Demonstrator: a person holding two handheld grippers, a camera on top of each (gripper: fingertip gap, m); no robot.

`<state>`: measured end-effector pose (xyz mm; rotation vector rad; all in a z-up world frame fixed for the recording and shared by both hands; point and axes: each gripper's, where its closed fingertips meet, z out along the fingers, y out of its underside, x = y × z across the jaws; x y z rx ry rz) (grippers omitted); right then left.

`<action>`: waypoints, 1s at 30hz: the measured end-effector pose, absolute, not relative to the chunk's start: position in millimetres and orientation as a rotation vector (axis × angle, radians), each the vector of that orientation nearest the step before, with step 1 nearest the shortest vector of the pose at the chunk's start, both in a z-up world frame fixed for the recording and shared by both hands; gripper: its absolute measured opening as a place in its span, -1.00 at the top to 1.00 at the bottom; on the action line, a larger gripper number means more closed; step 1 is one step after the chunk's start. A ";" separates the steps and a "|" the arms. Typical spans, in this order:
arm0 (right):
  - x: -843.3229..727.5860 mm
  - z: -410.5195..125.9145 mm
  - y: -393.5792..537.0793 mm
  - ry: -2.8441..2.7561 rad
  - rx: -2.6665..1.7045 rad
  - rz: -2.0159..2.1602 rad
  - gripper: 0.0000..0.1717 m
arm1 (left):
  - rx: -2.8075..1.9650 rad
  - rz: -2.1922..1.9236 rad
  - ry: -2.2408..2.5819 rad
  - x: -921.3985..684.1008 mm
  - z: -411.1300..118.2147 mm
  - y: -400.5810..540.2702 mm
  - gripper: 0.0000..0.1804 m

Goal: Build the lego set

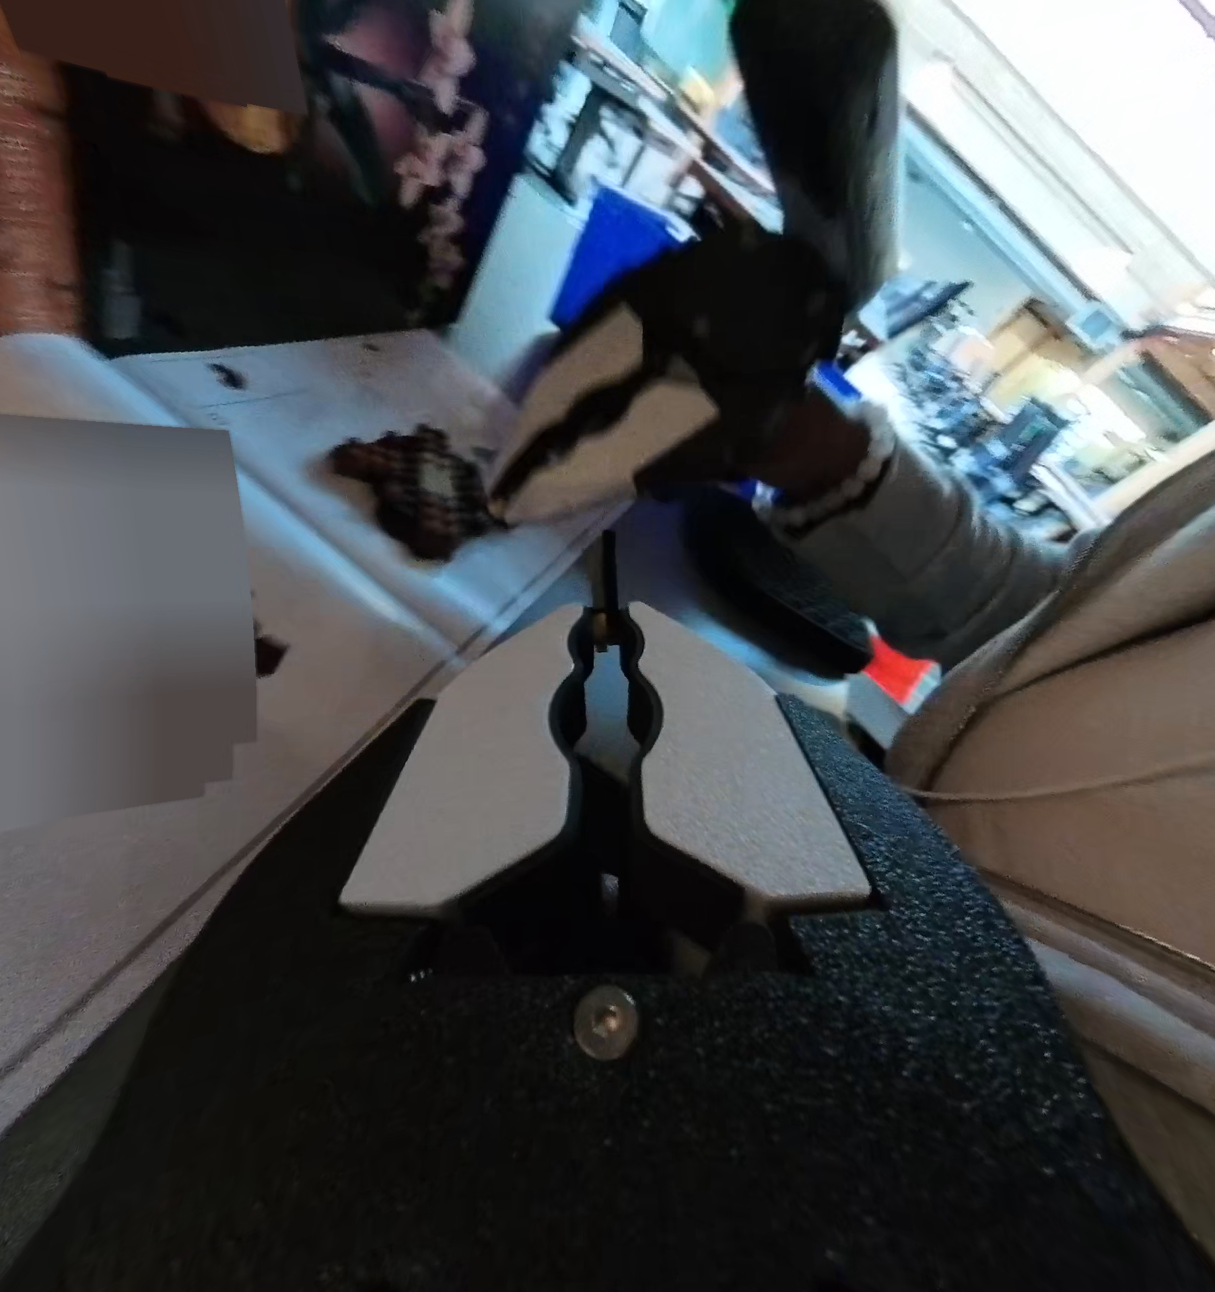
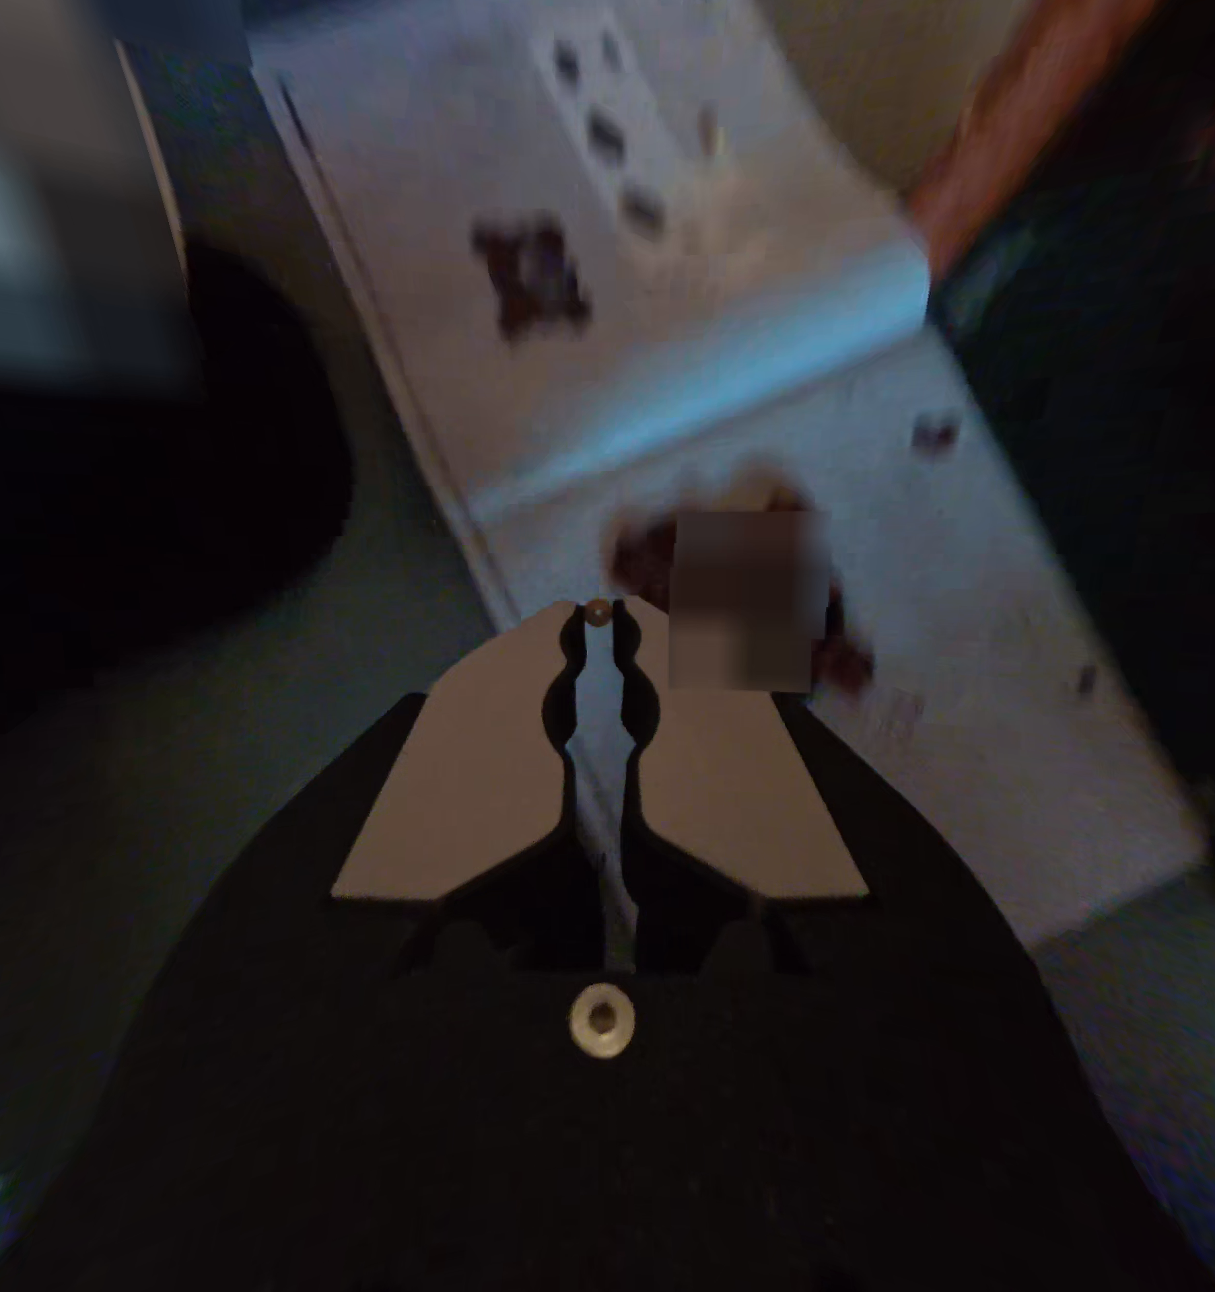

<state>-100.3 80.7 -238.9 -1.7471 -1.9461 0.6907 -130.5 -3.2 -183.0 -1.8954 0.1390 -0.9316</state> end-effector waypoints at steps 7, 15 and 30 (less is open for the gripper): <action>-64.1 -257.6 85.5 -1.921 -1.773 0.647 0.94 | -1.949 -0.975 0.235 -102.2 -179.5 15.4 0.93; -56.0 -266.4 89.6 -1.922 -1.799 0.726 0.83 | -1.994 -0.997 0.224 -84.9 -186.9 33.0 0.93; -61.0 -191.7 79.1 -1.633 -1.714 1.235 0.70 | -1.986 -0.983 0.178 -87.1 -185.5 36.0 0.93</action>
